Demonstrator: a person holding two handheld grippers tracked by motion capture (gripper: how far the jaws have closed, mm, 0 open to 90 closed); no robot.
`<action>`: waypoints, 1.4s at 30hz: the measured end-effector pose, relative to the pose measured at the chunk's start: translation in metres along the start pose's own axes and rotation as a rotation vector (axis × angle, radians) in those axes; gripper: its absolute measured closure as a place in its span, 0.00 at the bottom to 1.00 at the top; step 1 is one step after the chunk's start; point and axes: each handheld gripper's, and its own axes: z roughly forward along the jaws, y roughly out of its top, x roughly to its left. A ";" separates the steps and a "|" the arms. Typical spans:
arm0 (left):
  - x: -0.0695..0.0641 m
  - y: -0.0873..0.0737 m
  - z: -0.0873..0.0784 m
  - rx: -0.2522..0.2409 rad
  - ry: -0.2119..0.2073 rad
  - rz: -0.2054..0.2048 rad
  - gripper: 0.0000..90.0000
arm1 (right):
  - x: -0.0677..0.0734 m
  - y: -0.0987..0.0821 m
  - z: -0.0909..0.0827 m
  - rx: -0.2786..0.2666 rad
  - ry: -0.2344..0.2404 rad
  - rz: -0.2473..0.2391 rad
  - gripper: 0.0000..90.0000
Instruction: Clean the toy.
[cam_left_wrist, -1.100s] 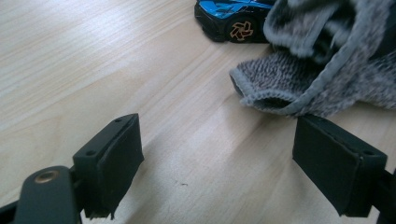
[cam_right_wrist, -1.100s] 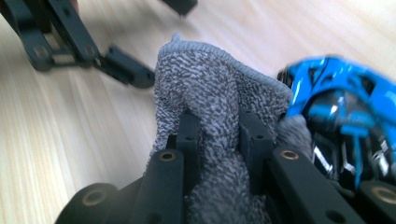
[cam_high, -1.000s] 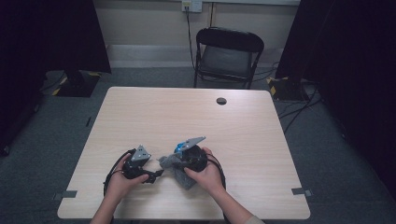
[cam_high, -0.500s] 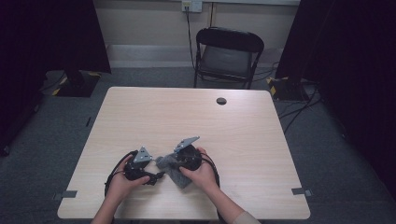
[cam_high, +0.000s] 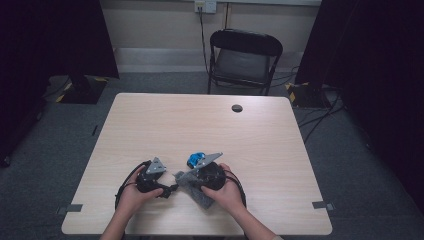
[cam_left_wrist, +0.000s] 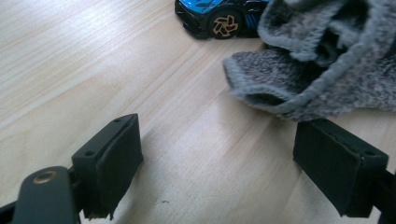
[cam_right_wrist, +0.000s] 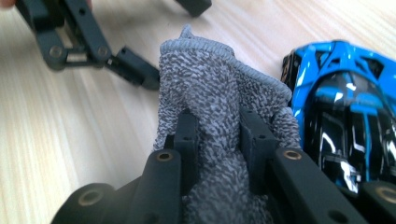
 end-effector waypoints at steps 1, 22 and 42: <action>0.000 0.000 0.000 0.001 -0.001 0.001 0.17 | 0.001 -0.001 -0.001 0.007 -0.003 -0.007 0.81; 0.001 -0.004 -0.004 -0.006 -0.007 -0.004 0.17 | -0.007 0.029 0.030 -0.013 -0.014 -0.011 0.80; -0.003 0.001 0.000 0.006 -0.010 0.002 0.17 | 0.006 -0.013 -0.013 0.022 0.008 -0.060 0.80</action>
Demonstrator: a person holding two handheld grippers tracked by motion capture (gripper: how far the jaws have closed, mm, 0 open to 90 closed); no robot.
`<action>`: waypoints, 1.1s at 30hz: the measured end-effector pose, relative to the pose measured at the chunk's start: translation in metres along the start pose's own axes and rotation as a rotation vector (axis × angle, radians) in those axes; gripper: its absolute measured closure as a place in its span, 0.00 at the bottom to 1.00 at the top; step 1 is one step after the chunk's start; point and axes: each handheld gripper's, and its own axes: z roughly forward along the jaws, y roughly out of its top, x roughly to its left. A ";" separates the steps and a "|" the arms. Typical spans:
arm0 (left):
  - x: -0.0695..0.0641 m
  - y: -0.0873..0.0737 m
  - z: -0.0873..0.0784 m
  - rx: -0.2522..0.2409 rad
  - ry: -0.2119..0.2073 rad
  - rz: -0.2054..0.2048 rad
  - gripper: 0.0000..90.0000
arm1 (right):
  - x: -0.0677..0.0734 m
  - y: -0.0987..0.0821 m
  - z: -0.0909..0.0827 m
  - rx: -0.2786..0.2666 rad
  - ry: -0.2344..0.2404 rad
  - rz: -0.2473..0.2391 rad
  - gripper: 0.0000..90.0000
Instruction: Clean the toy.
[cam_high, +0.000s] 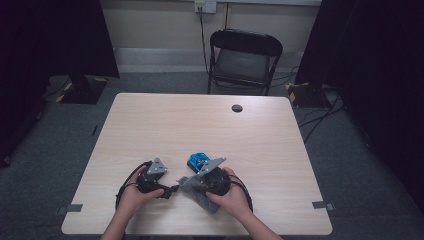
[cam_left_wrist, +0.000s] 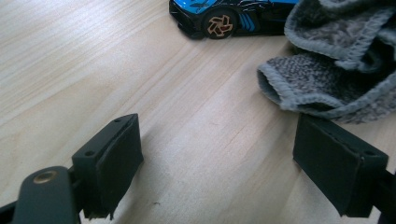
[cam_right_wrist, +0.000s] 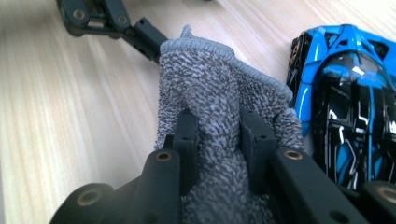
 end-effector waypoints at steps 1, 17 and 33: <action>0.000 0.000 0.000 -0.001 0.001 0.001 0.17 | 0.001 -0.002 -0.002 0.001 0.000 -0.003 0.80; -0.006 0.005 0.002 -0.001 -0.009 0.008 0.17 | 0.000 -0.045 -0.042 0.028 -0.004 -0.009 0.80; -0.014 0.015 0.015 0.004 -0.031 0.030 0.17 | -0.066 -0.080 -0.095 0.014 -0.174 0.137 0.80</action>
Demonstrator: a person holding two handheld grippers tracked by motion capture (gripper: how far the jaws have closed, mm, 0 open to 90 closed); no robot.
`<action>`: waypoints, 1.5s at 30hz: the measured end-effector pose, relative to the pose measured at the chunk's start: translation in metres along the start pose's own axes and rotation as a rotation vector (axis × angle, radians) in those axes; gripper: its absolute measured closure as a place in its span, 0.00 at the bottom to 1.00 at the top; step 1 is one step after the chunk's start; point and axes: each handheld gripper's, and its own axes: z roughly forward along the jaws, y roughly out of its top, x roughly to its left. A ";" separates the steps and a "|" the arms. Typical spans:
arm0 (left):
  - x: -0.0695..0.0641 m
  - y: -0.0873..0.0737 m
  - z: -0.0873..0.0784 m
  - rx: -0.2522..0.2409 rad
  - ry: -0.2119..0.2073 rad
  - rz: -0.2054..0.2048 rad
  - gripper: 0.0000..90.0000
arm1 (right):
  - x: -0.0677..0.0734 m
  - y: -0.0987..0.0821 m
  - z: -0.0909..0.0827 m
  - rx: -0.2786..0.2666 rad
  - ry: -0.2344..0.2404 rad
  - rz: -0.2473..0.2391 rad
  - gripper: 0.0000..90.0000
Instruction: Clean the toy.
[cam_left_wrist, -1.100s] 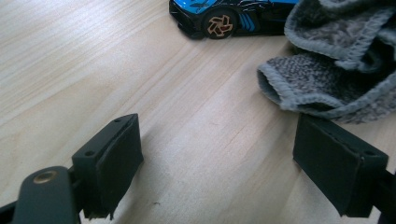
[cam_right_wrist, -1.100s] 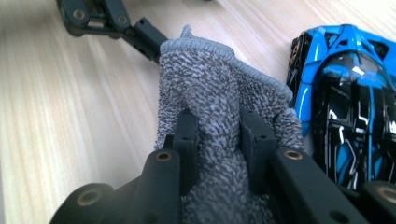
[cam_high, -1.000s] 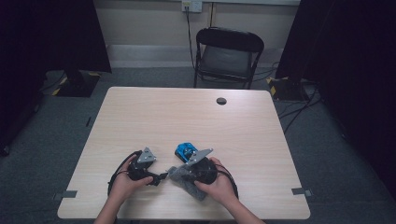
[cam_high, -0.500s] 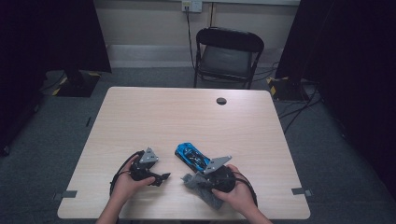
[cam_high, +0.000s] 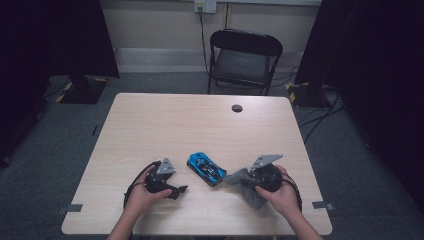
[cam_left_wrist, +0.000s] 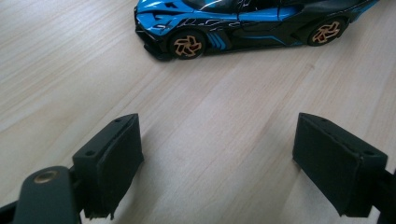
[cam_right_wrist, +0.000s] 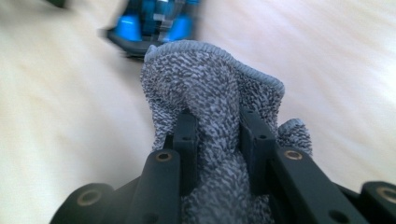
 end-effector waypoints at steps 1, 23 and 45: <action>0.000 0.000 0.001 -0.002 -0.001 0.001 0.17 | -0.006 0.000 0.000 0.001 -0.015 0.011 0.80; -0.005 0.011 0.011 -0.026 -0.033 -0.011 0.17 | -0.031 0.011 0.031 -0.028 -0.052 0.113 0.78; 0.010 0.036 0.022 -0.046 -0.030 0.031 0.17 | -0.018 0.019 0.046 -0.052 -0.016 0.095 0.78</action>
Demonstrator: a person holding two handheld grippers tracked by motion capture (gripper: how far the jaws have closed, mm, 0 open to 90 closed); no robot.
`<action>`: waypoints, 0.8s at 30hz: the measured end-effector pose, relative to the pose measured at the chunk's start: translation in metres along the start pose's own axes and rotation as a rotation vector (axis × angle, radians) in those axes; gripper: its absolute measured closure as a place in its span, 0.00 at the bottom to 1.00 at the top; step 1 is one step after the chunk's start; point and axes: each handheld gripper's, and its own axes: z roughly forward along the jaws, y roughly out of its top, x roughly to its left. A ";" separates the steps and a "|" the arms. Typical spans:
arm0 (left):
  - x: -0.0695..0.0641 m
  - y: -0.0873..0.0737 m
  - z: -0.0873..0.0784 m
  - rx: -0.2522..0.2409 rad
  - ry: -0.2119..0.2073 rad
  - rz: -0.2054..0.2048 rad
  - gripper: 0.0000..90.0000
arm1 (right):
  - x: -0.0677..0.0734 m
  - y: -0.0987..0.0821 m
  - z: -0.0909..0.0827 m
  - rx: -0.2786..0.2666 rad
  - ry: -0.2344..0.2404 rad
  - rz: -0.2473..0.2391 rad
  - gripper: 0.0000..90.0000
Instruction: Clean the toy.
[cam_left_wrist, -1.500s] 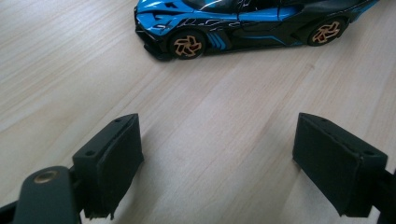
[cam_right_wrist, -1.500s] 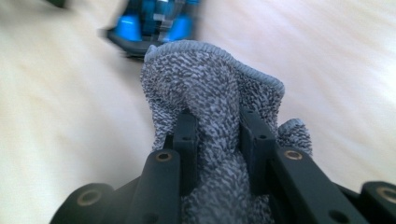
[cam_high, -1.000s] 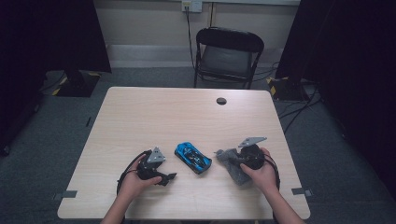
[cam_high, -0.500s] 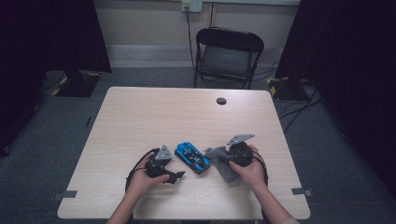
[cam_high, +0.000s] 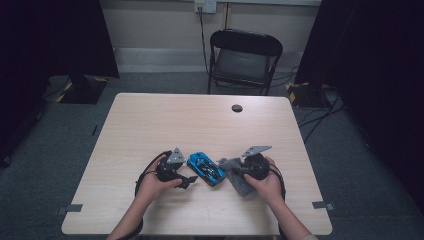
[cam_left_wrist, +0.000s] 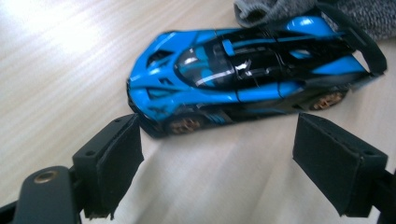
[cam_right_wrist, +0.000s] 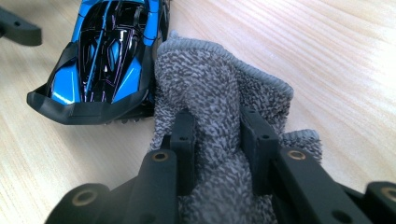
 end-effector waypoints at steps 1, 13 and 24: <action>0.001 0.001 0.002 -0.007 -0.002 0.001 0.17 | 0.000 0.000 0.000 0.001 -0.001 -0.001 0.78; 0.000 0.009 0.013 0.003 -0.007 -0.023 0.17 | -0.003 -0.004 -0.005 0.005 -0.007 0.007 0.77; -0.016 0.000 0.008 0.010 0.009 -0.067 0.16 | 0.010 -0.001 0.000 0.014 0.034 -0.021 0.80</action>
